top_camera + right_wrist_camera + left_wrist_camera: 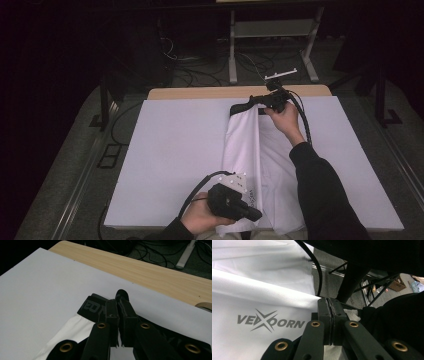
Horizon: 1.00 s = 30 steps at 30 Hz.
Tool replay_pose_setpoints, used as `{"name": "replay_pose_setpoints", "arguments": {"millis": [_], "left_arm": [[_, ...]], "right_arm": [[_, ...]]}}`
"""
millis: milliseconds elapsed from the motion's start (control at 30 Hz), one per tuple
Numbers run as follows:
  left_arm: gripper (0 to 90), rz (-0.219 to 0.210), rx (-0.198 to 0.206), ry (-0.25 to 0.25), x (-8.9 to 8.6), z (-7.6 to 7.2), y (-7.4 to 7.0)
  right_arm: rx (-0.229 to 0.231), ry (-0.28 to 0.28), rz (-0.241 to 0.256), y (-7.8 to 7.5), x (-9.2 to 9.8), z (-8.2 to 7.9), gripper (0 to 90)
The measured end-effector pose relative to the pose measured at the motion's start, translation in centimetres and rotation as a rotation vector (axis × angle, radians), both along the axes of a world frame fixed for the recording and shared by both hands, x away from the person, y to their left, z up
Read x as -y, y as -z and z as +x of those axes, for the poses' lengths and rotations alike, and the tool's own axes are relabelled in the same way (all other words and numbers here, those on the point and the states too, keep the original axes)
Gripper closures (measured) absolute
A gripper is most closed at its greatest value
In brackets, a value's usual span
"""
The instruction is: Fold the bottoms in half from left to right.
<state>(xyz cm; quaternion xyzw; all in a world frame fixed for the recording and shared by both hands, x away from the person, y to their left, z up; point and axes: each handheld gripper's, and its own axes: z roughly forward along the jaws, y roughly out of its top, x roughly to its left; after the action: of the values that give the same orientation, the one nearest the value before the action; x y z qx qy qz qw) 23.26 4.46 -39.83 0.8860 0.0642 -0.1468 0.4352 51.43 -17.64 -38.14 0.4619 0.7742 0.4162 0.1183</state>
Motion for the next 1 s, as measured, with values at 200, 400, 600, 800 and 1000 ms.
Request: {"name": "replay_pose_setpoints", "arguments": {"millis": [200, 400, 600, 800, 1000], "left_arm": [[87.5, -0.006, -0.005, 0.011, 1.2, 0.1, 0.0], [87.5, -0.014, -0.005, 0.025, 2.6, 0.1, -0.1], [87.5, -0.021, 0.0, 0.038, 4.1, 0.2, 0.3], [87.5, -0.024, 0.0, 0.051, 5.5, 0.5, 0.5], [87.5, -0.048, 0.008, 0.045, 6.6, 0.7, 0.6]], "right_arm": [[-0.001, 0.001, 0.01, -0.2, 0.8, 0.0, 84.8], [0.009, -0.009, 0.004, -0.7, 1.9, -0.1, 84.8], [0.006, -0.005, -0.001, -0.8, 2.8, -0.1, 84.8], [-0.001, -0.009, 0.005, -0.9, 3.9, 0.0, 84.8], [-0.008, -0.006, 0.02, -0.8, 5.1, 0.2, 84.7]]}}
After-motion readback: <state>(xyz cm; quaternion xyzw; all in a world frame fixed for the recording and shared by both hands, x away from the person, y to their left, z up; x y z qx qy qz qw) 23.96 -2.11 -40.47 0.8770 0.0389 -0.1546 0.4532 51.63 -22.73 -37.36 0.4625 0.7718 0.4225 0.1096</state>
